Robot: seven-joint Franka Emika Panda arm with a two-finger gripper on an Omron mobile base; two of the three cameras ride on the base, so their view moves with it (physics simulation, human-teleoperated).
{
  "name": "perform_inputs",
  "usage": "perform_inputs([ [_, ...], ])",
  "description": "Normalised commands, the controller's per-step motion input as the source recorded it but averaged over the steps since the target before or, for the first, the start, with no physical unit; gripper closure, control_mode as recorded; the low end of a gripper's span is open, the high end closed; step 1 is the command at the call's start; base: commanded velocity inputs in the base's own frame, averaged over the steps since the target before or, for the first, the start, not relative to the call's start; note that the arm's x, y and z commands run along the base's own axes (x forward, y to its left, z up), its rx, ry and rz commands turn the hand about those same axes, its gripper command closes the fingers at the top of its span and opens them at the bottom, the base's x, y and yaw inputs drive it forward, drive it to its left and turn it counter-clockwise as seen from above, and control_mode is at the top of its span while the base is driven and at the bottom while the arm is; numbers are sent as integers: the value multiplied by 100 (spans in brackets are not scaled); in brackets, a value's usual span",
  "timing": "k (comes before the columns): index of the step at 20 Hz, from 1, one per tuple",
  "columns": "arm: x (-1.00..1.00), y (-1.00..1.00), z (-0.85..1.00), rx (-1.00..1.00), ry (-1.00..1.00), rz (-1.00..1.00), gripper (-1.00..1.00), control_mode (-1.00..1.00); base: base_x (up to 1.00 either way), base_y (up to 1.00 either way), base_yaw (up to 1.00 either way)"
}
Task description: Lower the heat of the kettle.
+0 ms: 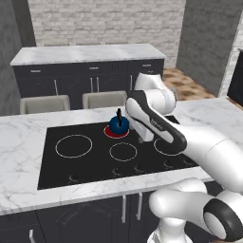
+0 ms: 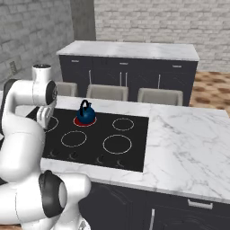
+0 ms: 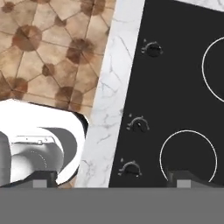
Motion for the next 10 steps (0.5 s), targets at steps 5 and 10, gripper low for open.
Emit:
perform_inputs([
  [5, 0, 10, -60, -13, 0, 91, -100, -100, 0, 0, 0],
  [10, 0, 8, -62, -6, 0, 88, -100, -100, 0, 0, 0],
])
